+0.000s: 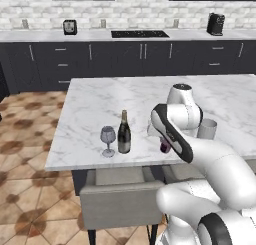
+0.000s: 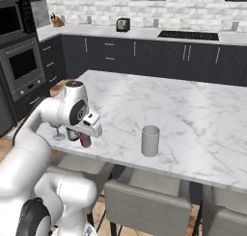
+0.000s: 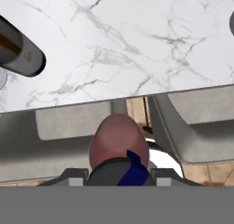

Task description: There is a wine glass and glass cup on the dining counter. Place the wine bottle next to the wine glass and the juice bottle next to the glass cup.

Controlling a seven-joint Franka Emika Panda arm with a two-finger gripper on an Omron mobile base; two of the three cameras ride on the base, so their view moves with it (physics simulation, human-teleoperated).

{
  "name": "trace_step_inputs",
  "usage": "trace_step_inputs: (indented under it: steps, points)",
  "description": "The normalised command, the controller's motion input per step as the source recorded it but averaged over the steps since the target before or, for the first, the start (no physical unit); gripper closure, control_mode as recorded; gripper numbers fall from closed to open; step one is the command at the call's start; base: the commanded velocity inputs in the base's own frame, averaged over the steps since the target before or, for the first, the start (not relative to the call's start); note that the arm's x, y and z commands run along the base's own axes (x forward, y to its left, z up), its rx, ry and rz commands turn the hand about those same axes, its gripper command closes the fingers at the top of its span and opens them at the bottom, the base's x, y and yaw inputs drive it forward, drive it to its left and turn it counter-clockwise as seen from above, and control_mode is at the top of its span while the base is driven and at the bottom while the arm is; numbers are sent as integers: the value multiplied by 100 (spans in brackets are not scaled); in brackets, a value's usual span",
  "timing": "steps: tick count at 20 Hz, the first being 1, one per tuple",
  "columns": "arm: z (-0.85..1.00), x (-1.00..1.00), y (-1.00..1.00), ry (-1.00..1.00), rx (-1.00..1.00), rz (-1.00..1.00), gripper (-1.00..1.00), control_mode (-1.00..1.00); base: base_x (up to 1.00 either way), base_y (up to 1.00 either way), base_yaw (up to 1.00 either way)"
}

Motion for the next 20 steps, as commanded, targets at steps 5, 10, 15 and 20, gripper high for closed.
trace_step_inputs:
  steps: [5,10,15,20]
  points:
    - [0,13,-46,0,2,0,100,-100,0,0,0]
    - [0,14,-46,0,0,0,100,-100,0,0,0]
    - [0,19,-39,0,0,0,100,-100,0,0,0]
    - [0,18,-40,0,0,0,100,-100,0,0,0]
